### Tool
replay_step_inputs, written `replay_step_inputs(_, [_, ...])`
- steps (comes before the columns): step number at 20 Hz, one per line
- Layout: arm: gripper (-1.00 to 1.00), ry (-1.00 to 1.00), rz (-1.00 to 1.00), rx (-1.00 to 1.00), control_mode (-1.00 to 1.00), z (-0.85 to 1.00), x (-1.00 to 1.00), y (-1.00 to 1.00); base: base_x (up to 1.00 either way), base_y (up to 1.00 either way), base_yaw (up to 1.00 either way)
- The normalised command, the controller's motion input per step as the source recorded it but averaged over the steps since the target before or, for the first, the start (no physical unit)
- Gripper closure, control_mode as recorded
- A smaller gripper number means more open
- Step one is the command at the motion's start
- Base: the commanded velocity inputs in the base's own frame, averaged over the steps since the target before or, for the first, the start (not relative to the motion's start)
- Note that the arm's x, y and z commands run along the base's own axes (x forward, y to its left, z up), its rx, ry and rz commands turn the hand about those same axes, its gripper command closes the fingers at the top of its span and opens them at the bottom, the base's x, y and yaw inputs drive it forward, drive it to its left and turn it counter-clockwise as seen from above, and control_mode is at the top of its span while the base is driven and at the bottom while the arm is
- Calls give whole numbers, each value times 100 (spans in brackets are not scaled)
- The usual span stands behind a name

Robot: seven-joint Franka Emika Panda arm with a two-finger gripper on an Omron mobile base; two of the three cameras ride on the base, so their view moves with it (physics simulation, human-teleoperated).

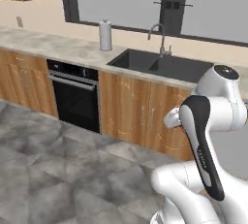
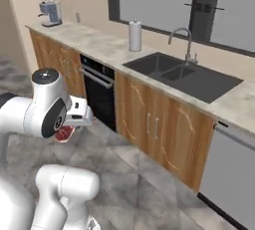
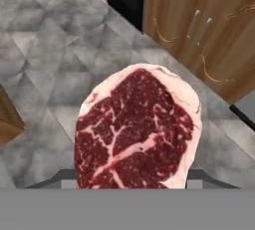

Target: Take the steak from the fridge and place it on the digital scale on the counter by the fridge. Wait a few seconds for a reading, then move it to the plate on the dining counter.

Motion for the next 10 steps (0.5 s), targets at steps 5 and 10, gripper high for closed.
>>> replay_step_inputs(5, [100, 0, 0, 0, 100, 0, 0, 0, 60, 27, 85])
replay_step_inputs(10, [100, 0, 0, 0, 100, 0, 0, 0, 53, 24, 83])
